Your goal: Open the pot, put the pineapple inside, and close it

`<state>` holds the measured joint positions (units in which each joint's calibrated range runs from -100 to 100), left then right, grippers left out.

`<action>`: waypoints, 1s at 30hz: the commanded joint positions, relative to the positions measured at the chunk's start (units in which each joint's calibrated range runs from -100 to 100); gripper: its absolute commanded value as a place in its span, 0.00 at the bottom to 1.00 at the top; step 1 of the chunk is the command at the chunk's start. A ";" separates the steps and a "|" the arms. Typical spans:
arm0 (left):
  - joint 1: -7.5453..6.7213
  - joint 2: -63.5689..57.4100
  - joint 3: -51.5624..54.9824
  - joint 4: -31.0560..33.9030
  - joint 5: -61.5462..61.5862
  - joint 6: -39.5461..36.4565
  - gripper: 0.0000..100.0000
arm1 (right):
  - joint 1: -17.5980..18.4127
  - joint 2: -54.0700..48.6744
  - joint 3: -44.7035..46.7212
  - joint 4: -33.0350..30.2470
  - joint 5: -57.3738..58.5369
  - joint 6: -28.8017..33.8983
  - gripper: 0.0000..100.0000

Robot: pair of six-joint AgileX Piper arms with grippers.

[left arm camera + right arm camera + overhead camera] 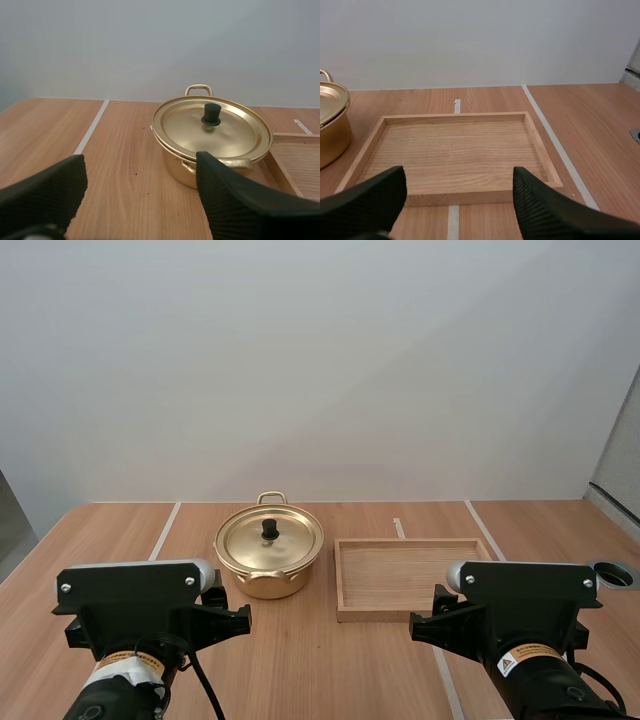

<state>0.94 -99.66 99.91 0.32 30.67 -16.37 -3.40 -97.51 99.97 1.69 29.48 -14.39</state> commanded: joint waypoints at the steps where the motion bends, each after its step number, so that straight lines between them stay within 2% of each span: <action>1: 0.14 -0.34 0.09 0.81 -0.50 -0.65 1.00 | -0.11 -0.28 0.03 -2.29 -0.72 -0.14 1.00; 5: 0.14 -0.34 0.09 6.04 -1.32 1.84 1.00 | -0.27 -0.28 0.03 -4.49 -3.18 -0.14 1.00; 14: 0.14 -0.34 0.09 5.13 -1.07 1.97 1.00 | -1.00 -0.28 0.03 -3.95 -2.01 -0.48 1.00; 16: 0.14 -0.34 0.09 5.13 -1.07 1.97 0.69 | -1.00 -0.28 0.03 -3.95 -1.89 -0.48 1.00; 18: 0.14 -0.34 0.09 5.13 -1.07 1.97 0.19 | -1.00 -0.28 0.03 -3.95 -1.57 -0.48 0.46; 19: 0.14 -0.34 0.09 5.13 -1.07 2.14 0.00 | -1.00 -0.28 0.03 -3.95 -1.09 -0.48 0.15; 20: 0.14 -0.34 0.09 4.99 -0.94 2.34 0.00 | -1.00 -0.28 0.03 -3.63 -1.09 -0.48 0.00; 30: 0.14 -0.34 0.09 4.76 -0.94 2.34 0.00 | -1.00 -0.28 0.03 -2.35 -1.09 -0.33 0.00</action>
<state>0.94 -99.66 99.91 5.94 30.67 -14.08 -4.14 -97.51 99.97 -1.07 28.85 -14.48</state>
